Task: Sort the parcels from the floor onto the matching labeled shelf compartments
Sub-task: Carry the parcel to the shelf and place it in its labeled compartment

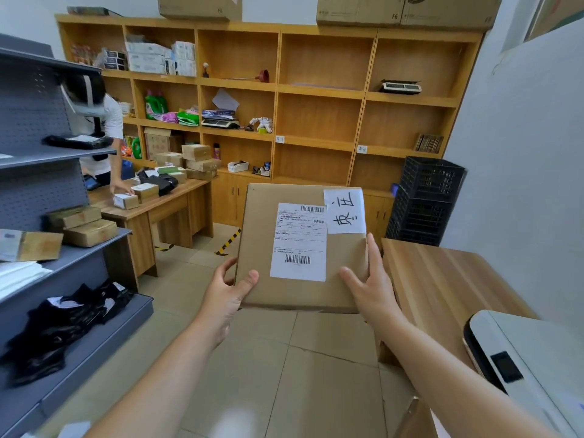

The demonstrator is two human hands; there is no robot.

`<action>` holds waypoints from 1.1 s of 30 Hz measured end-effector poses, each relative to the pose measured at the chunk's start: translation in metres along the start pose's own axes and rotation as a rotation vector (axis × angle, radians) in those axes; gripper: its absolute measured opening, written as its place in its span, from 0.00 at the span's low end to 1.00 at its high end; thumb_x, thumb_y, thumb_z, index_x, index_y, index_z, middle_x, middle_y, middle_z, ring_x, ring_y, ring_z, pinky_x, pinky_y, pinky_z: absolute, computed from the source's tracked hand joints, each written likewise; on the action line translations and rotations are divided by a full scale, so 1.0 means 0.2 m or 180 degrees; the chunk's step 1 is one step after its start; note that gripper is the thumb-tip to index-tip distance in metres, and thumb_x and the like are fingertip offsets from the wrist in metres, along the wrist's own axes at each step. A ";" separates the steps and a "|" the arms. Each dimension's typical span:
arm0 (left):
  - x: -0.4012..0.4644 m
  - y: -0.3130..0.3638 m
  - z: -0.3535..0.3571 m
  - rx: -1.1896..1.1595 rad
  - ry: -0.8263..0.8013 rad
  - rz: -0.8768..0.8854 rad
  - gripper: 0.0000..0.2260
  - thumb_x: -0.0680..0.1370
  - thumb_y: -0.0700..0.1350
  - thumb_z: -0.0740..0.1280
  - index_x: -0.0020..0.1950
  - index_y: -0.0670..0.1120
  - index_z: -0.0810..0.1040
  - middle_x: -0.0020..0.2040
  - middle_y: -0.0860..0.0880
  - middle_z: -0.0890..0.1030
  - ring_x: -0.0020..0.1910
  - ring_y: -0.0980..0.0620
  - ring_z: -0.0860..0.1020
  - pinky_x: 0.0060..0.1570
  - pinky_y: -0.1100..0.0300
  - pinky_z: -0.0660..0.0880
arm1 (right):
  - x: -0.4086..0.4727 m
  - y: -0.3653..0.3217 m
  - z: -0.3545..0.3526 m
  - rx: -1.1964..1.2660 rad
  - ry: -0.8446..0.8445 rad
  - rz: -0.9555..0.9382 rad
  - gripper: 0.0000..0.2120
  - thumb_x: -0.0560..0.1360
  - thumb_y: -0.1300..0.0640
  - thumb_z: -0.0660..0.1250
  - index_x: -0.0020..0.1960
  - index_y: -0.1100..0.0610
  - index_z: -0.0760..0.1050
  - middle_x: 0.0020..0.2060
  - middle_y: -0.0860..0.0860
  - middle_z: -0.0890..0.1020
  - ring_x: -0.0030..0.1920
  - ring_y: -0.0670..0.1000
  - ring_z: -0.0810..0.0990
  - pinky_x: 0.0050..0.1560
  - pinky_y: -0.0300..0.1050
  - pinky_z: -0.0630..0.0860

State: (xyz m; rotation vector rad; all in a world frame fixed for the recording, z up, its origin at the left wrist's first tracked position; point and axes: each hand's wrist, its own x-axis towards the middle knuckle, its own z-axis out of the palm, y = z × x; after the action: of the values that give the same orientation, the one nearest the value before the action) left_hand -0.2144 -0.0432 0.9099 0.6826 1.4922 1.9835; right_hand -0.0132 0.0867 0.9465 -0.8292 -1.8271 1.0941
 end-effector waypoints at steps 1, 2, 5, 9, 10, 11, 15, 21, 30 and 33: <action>0.02 -0.01 0.00 0.0030 0.0001 -0.0012 0.25 0.72 0.45 0.71 0.66 0.54 0.66 0.48 0.46 0.77 0.42 0.50 0.79 0.45 0.56 0.76 | -0.01 0.04 0.01 -0.0079 -0.0014 -0.0020 0.38 0.75 0.55 0.67 0.74 0.40 0.47 0.71 0.45 0.65 0.66 0.49 0.68 0.64 0.53 0.73; 0.04 -0.03 0.00 0.0050 0.0006 -0.0017 0.24 0.72 0.46 0.71 0.65 0.54 0.66 0.49 0.46 0.77 0.43 0.50 0.79 0.48 0.54 0.76 | -0.01 0.07 0.02 -0.0145 -0.0014 -0.0019 0.38 0.74 0.55 0.67 0.74 0.40 0.48 0.71 0.45 0.64 0.67 0.49 0.67 0.65 0.53 0.72; 0.10 -0.07 0.02 0.0191 -0.0006 0.0000 0.21 0.72 0.49 0.70 0.61 0.58 0.66 0.54 0.45 0.77 0.51 0.48 0.78 0.58 0.50 0.74 | 0.04 0.14 0.05 -0.0267 0.0046 -0.0048 0.36 0.74 0.55 0.68 0.74 0.41 0.52 0.72 0.43 0.62 0.70 0.46 0.64 0.69 0.54 0.68; 0.24 -0.11 0.10 0.0255 -0.0095 0.0092 0.21 0.74 0.50 0.68 0.64 0.58 0.65 0.59 0.50 0.76 0.57 0.51 0.77 0.61 0.51 0.72 | 0.18 0.21 0.06 -0.0188 0.0086 -0.0152 0.34 0.74 0.58 0.68 0.73 0.44 0.56 0.73 0.44 0.61 0.73 0.44 0.58 0.73 0.50 0.61; 0.29 -0.12 0.13 0.0256 -0.0101 0.0106 0.23 0.74 0.50 0.69 0.66 0.57 0.64 0.60 0.51 0.76 0.57 0.52 0.77 0.61 0.51 0.72 | 0.23 0.23 0.06 -0.0188 0.0097 -0.0151 0.33 0.74 0.59 0.68 0.73 0.44 0.57 0.74 0.44 0.61 0.73 0.44 0.58 0.73 0.49 0.60; 0.34 -0.13 0.15 0.0258 -0.0102 0.0117 0.26 0.73 0.50 0.70 0.67 0.55 0.64 0.59 0.52 0.77 0.57 0.52 0.77 0.62 0.51 0.72 | 0.29 0.26 0.06 -0.0189 0.0104 -0.0151 0.33 0.74 0.59 0.68 0.73 0.44 0.57 0.74 0.45 0.61 0.73 0.45 0.58 0.73 0.48 0.60; 0.58 -0.20 0.28 0.0425 -0.0122 0.0258 0.29 0.66 0.51 0.73 0.63 0.58 0.66 0.57 0.57 0.77 0.58 0.55 0.76 0.58 0.55 0.73 | 0.57 0.42 0.05 -0.0204 0.0083 -0.0153 0.32 0.73 0.59 0.68 0.72 0.45 0.59 0.74 0.46 0.61 0.74 0.45 0.57 0.73 0.46 0.58; 1.07 -0.31 0.61 0.0826 -0.0095 0.0613 0.31 0.74 0.42 0.69 0.73 0.56 0.59 0.67 0.55 0.70 0.63 0.56 0.71 0.61 0.58 0.69 | 1.15 0.68 -0.01 -0.0164 -0.0028 -0.0109 0.28 0.74 0.58 0.67 0.71 0.45 0.62 0.75 0.47 0.57 0.66 0.30 0.52 0.62 0.28 0.53; 1.78 -0.41 1.08 0.1352 -0.0003 0.0718 0.32 0.70 0.56 0.66 0.69 0.71 0.53 0.71 0.54 0.67 0.69 0.52 0.66 0.68 0.46 0.64 | 1.97 0.92 -0.21 -0.0143 -0.0025 -0.0183 0.26 0.74 0.57 0.67 0.69 0.44 0.64 0.75 0.46 0.57 0.65 0.33 0.53 0.61 0.35 0.56; 1.98 -0.44 1.16 0.1320 -0.0041 0.0698 0.33 0.71 0.53 0.69 0.70 0.69 0.54 0.70 0.54 0.66 0.70 0.52 0.65 0.69 0.46 0.64 | 2.17 0.98 -0.21 -0.0145 0.0016 -0.0193 0.25 0.74 0.58 0.67 0.67 0.42 0.65 0.75 0.47 0.57 0.66 0.36 0.53 0.61 0.36 0.57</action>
State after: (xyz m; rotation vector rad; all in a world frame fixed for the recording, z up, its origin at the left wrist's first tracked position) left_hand -0.3272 0.4104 0.9093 1.0678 1.9146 1.8281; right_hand -0.1420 0.5452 0.9175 -0.7969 -1.8671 1.0147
